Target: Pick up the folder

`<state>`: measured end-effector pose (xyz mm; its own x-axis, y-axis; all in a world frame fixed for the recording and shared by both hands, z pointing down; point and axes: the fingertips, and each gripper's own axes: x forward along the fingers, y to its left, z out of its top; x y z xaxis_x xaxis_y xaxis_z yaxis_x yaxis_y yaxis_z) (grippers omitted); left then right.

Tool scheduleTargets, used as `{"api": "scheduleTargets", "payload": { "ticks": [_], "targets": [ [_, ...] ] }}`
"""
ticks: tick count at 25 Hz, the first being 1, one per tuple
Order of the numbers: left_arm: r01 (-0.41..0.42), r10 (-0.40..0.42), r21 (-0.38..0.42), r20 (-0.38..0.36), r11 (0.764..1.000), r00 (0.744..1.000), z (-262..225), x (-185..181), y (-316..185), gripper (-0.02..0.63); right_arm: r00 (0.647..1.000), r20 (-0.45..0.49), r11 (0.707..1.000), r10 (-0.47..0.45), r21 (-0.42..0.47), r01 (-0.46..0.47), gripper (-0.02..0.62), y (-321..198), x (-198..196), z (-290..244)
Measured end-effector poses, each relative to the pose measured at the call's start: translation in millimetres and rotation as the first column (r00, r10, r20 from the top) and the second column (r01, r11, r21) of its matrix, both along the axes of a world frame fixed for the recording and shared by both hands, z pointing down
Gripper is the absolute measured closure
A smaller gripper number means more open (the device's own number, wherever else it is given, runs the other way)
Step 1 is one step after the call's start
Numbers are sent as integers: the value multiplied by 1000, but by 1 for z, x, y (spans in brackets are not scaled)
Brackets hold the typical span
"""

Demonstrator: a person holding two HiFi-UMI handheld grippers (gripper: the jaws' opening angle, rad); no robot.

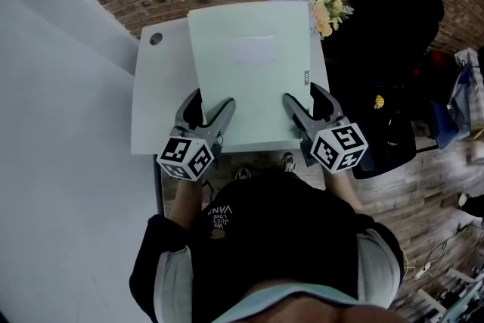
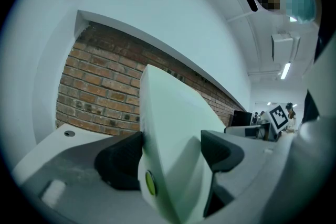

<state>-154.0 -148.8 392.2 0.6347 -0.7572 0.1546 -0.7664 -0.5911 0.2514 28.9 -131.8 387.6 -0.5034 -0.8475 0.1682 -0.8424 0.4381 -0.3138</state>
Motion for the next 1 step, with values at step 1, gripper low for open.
{"api": "scheduleTargets", "payload": {
  "ticks": [1],
  "targets": [
    [0, 0, 1, 0, 1000, 1000, 0, 0, -1, 247, 1000, 0, 1000, 0, 1, 0, 324, 0, 0, 0]
  ]
}}
